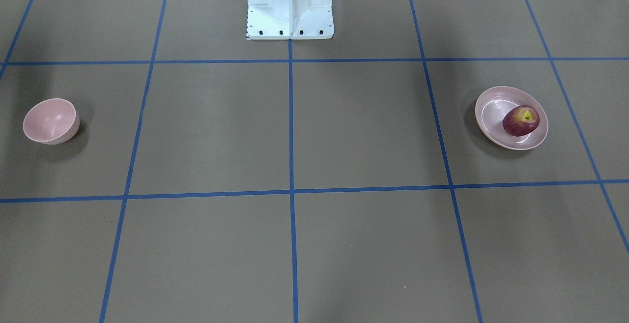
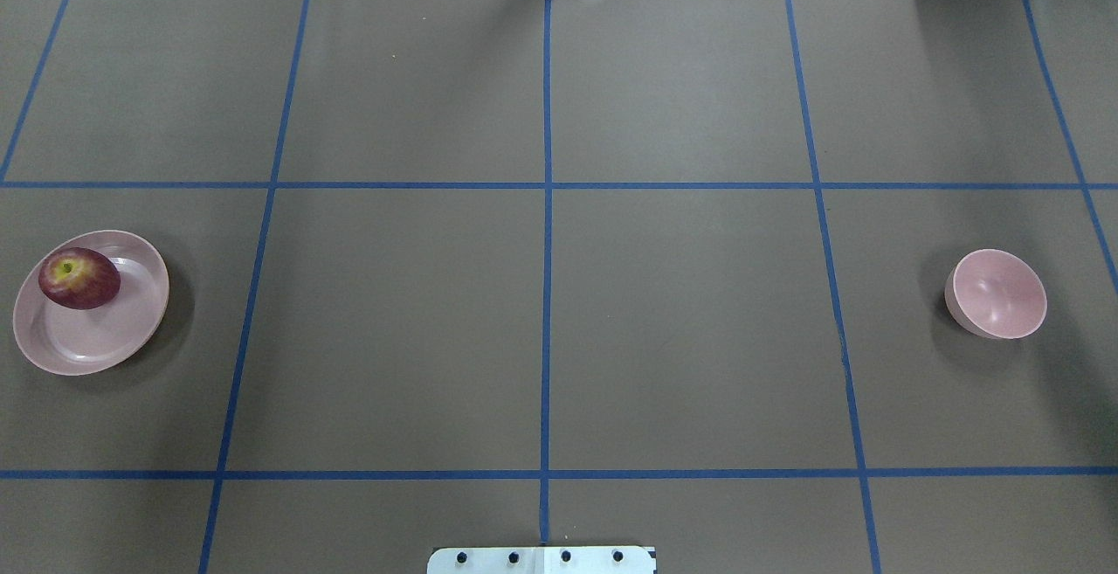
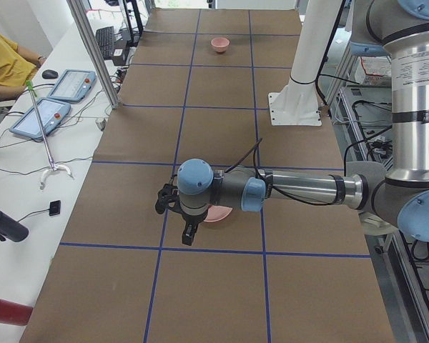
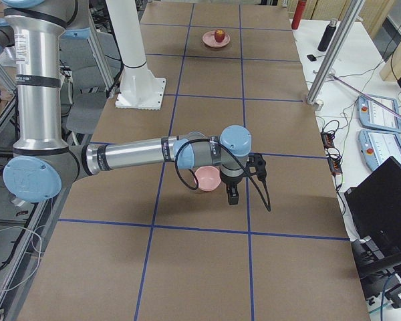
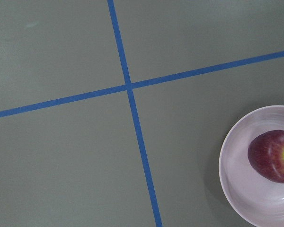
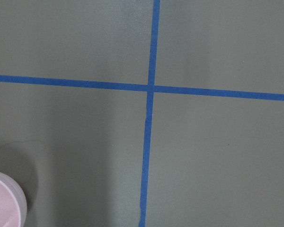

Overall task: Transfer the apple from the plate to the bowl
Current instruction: 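Reach the right gripper toward the rim of the small pink bowl, then grip the pink bowl rim with the right gripper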

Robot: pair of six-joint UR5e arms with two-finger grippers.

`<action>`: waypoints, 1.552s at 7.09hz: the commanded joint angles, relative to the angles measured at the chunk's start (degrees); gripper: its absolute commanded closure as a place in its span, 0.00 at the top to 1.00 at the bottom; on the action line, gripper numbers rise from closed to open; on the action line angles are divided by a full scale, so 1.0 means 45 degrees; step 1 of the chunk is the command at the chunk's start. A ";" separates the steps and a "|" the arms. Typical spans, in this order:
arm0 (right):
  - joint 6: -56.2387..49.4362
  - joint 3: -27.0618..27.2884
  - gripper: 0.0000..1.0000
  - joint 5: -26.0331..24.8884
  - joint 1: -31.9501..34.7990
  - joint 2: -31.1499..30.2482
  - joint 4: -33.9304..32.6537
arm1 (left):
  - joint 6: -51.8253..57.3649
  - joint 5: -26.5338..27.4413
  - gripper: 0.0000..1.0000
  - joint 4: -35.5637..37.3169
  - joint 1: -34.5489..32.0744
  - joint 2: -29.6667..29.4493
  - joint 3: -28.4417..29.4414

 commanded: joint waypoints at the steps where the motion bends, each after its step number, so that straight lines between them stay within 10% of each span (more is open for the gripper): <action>1: 0.2940 0.0821 1.00 -0.0055 -0.1982 -0.0163 0.0239 | 0.0012 -0.0011 0.98 -0.0037 0.0013 0.0017 0.0015; 6: 0.8228 -0.1181 0.95 -0.2893 -0.5367 -0.2744 0.9628 | 0.0070 -0.0011 0.98 -0.0077 0.0013 0.0037 0.0054; 8: 0.8469 -0.2059 0.48 -0.3132 -0.5783 -0.2724 1.0763 | 0.0090 -0.0011 0.98 -0.0135 0.0013 0.0230 0.0015; 9: 0.8604 -0.2121 0.00 -0.3132 -0.5784 -0.2666 1.0769 | 0.0109 -0.0011 0.98 -0.0251 0.0033 0.0425 0.0015; 11: 0.8606 -0.1966 0.00 -0.2957 -0.5764 -0.2569 1.0711 | 0.0090 -0.0011 0.98 -0.0545 0.0033 0.0524 0.0073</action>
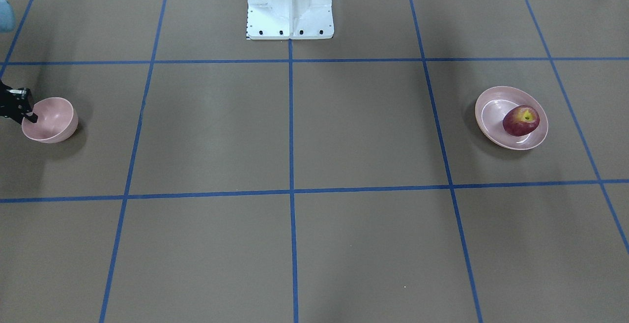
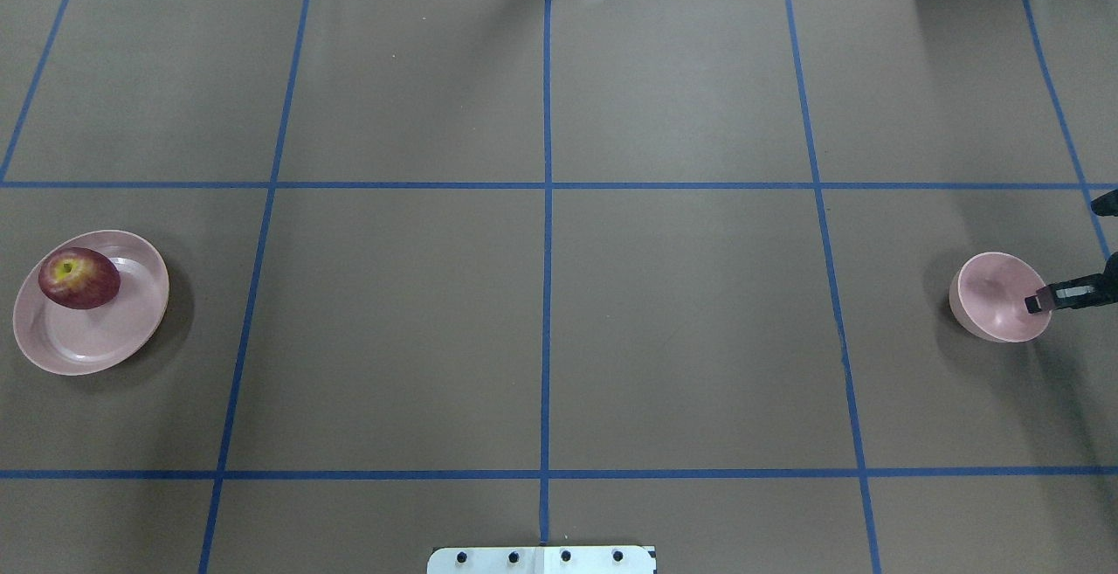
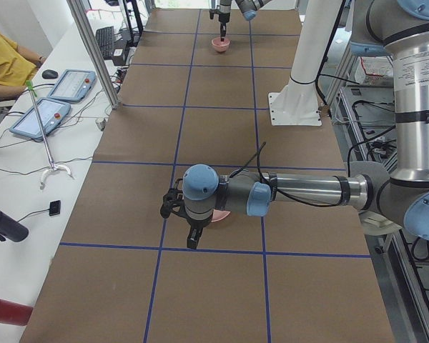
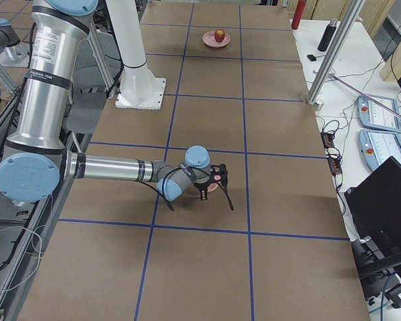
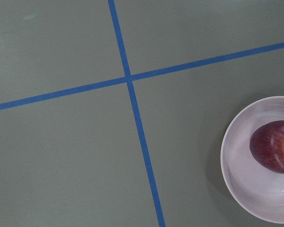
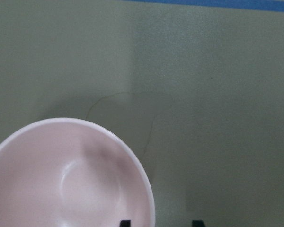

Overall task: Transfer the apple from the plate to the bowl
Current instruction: 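Grip the pink bowl rim with the right gripper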

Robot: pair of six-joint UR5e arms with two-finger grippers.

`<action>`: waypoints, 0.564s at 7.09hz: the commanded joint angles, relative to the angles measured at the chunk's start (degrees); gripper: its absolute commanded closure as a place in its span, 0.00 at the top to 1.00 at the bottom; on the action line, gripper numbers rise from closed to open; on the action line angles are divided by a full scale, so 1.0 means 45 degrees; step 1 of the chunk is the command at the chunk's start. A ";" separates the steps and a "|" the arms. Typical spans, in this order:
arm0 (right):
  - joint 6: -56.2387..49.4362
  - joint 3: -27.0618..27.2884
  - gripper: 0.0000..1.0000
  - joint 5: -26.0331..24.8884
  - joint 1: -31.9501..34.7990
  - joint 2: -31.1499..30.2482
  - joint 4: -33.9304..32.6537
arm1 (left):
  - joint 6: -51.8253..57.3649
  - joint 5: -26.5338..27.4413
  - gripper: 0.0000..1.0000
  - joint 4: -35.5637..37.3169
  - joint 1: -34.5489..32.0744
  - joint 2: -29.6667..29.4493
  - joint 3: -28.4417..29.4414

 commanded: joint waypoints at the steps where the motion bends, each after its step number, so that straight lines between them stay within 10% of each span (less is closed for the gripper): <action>1: 0.0041 0.0056 0.00 0.0360 0.0003 0.0335 -0.0129 | -0.0005 0.0000 0.98 -0.0096 0.0003 0.0082 0.0018; 4: 0.2685 0.1106 0.00 0.0793 0.0022 0.2632 -0.2075 | -0.0005 0.0000 0.98 -0.0096 0.0003 0.0082 0.0037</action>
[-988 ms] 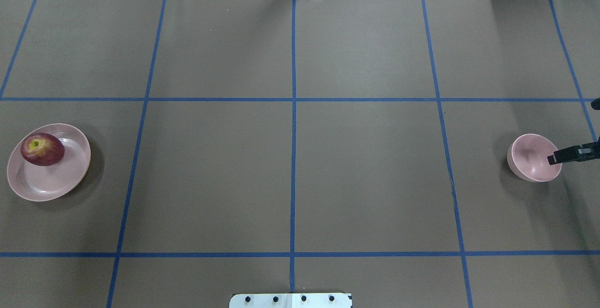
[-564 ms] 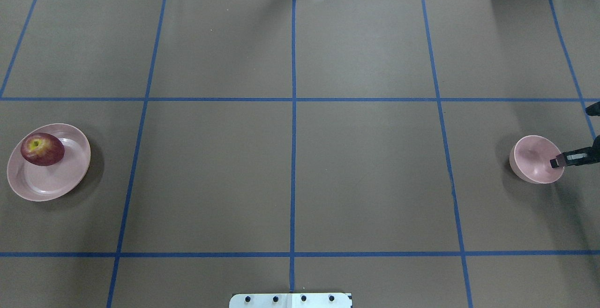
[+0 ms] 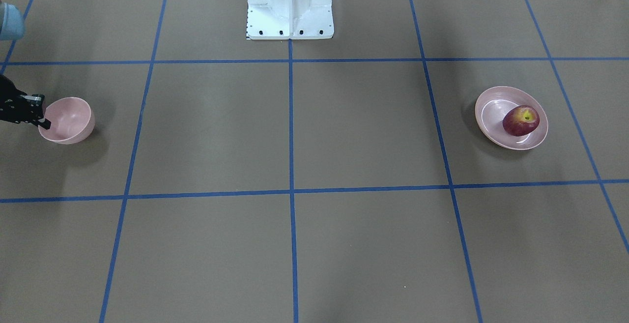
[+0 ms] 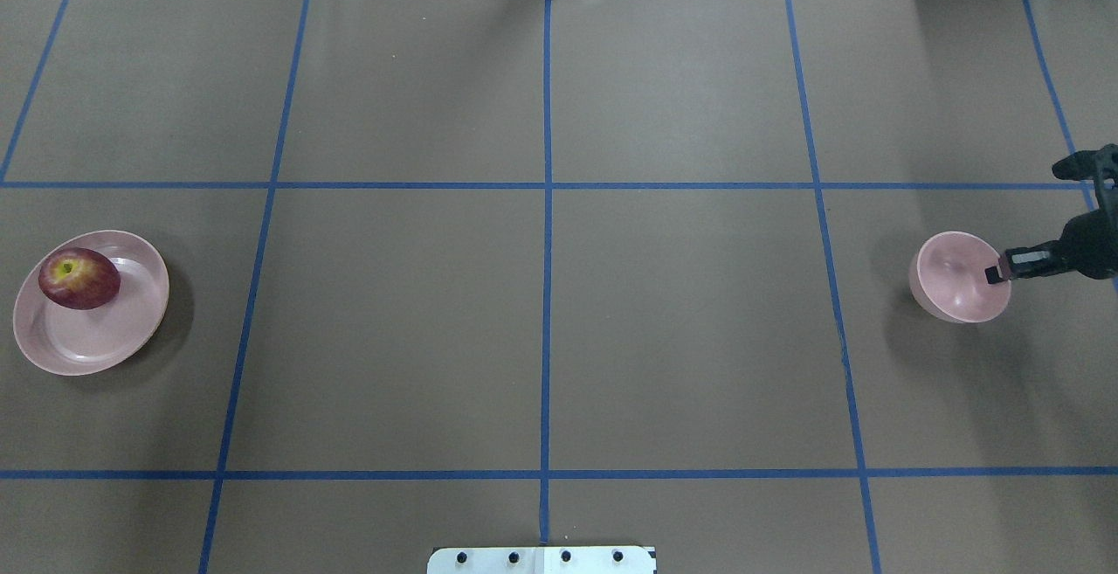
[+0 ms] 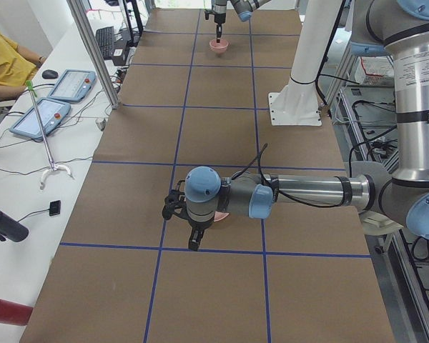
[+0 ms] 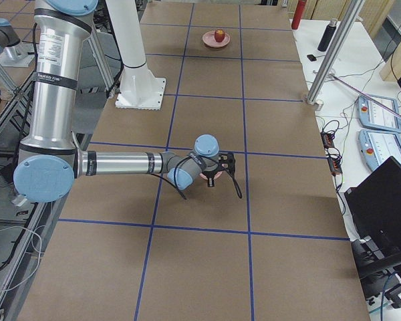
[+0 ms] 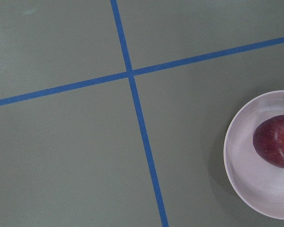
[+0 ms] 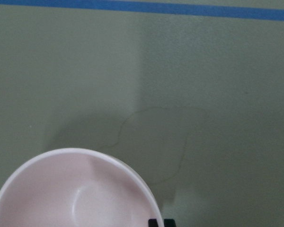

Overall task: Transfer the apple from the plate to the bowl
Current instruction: 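Grip the pink bowl rim with the right gripper, then slide the pink bowl with the right gripper to the table center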

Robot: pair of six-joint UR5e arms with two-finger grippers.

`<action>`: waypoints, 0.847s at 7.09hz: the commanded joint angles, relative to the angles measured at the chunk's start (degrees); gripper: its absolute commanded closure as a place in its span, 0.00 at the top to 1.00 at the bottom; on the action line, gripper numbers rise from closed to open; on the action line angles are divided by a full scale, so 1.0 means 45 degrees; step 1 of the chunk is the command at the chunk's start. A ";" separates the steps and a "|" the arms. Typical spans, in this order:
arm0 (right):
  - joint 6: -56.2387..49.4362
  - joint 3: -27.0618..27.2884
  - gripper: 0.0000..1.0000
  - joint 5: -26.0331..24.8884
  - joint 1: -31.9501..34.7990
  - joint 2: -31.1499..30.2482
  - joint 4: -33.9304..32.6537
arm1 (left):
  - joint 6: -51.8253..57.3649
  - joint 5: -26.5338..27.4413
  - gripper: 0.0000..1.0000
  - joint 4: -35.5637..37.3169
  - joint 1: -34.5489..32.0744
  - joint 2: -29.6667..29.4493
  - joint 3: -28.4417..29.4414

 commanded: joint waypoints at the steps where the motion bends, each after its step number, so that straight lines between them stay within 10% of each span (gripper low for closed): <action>1: 0.2956 0.0667 0.00 0.0034 -0.0626 0.2268 -0.1259 | 0.0000 0.0000 0.98 0.0004 0.0019 0.0001 0.0014; 6: 0.7227 0.1039 0.00 -0.3083 -0.4298 0.5704 -0.3102 | 0.0000 0.0000 0.98 0.0024 0.0019 0.0059 0.0033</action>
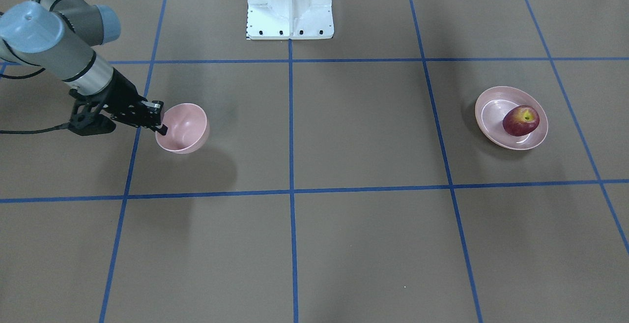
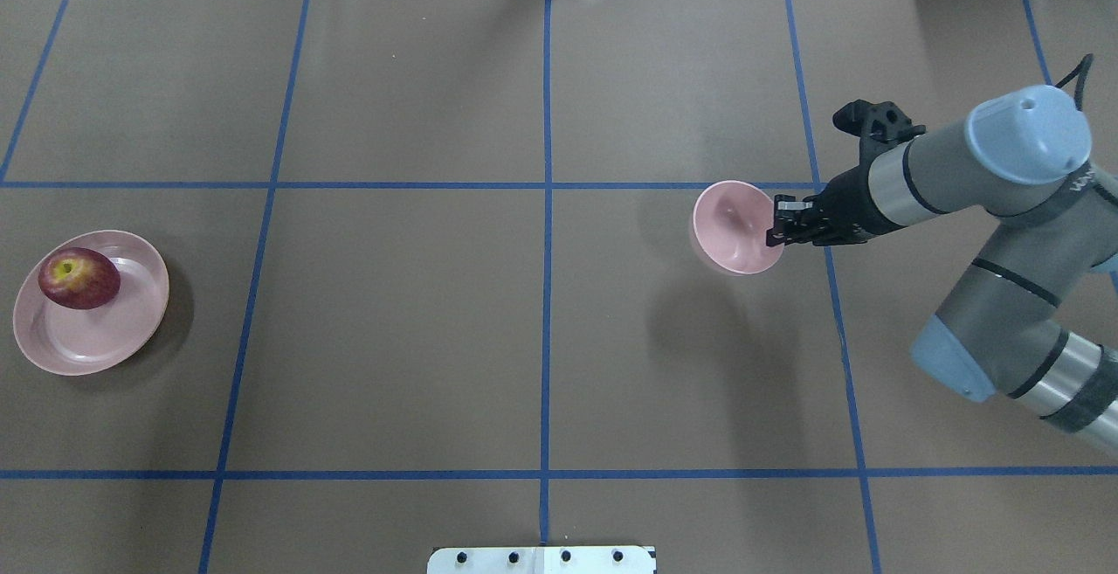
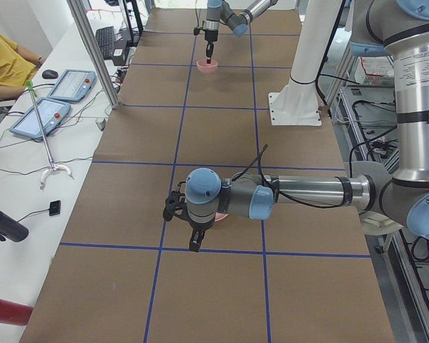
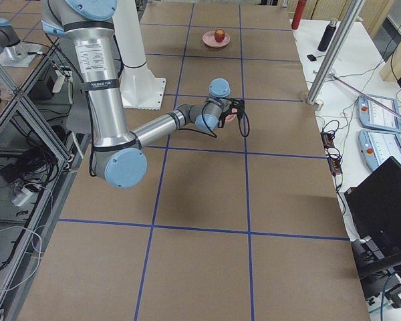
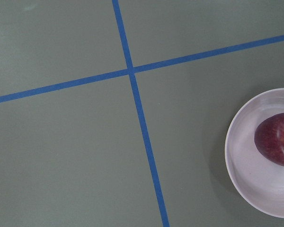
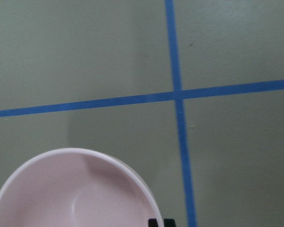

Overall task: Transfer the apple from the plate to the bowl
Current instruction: 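Slide the pink bowl with the right gripper to the table center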

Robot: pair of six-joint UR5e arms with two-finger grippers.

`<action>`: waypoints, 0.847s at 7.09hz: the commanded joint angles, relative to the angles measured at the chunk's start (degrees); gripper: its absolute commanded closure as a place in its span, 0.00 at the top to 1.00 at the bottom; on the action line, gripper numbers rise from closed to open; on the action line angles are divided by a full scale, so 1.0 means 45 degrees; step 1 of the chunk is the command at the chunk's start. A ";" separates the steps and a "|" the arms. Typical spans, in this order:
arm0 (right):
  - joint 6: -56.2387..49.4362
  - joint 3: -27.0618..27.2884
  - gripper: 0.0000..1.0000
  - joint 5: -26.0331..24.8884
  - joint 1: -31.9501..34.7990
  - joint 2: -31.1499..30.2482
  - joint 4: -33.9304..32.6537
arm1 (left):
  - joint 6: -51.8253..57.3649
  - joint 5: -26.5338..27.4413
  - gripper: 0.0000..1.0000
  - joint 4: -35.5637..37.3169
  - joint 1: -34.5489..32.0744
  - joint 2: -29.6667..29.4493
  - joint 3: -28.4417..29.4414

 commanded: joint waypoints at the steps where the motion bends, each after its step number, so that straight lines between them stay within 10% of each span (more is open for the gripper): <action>1: 0.0853 0.0036 0.00 -0.1543 -0.1381 0.2138 -0.2664 | 0.0000 0.0000 0.98 0.0016 0.0000 0.0015 0.0062; 6: 0.1598 -0.1383 0.00 -0.3930 -0.3515 0.5130 -0.5589 | 0.0000 0.0000 0.98 0.0016 0.0020 0.0015 0.0160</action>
